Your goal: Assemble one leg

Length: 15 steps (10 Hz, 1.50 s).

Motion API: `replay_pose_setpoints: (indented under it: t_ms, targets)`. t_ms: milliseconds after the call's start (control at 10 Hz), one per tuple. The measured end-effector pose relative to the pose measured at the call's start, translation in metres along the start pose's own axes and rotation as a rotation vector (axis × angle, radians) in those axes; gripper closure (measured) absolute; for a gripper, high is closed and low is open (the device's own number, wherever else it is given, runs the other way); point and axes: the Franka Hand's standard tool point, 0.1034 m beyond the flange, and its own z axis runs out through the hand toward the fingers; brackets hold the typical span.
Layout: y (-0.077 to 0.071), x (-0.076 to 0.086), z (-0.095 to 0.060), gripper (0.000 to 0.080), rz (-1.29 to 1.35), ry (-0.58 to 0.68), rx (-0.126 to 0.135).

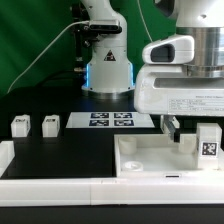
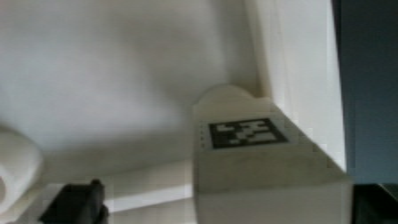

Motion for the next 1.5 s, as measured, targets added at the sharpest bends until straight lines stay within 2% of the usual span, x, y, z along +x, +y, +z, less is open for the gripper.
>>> replay_pose_setpoints:
  t_ms: [200, 400, 600, 700, 800, 1100, 1300, 1500]
  targets:
    - [0.0017, 0.0007, -0.0001, 0.015, -0.125, 0.002, -0.007]
    - [0.0019, 0.0008, -0.0001, 0.015, -0.131, 0.002, -0.007]
    - [0.002, 0.0008, -0.0002, 0.0407, -0.131, 0.002, -0.007]
    - [0.002, 0.0008, -0.0002, 0.0407, -0.131, 0.002, -0.007]
    - [0.0019, 0.0008, -0.0001, 0.0508, -0.115, 0.002, -0.006]
    - [0.0016, 0.0007, -0.0001, 0.0508, -0.038, 0.002, -0.004]
    - [0.0008, 0.0004, -0.0001, 0.0508, 0.155, 0.002, -0.003]
    - [-0.0021, 0.0007, 0.0001, 0.0508, 0.402, 0.01, 0.009]
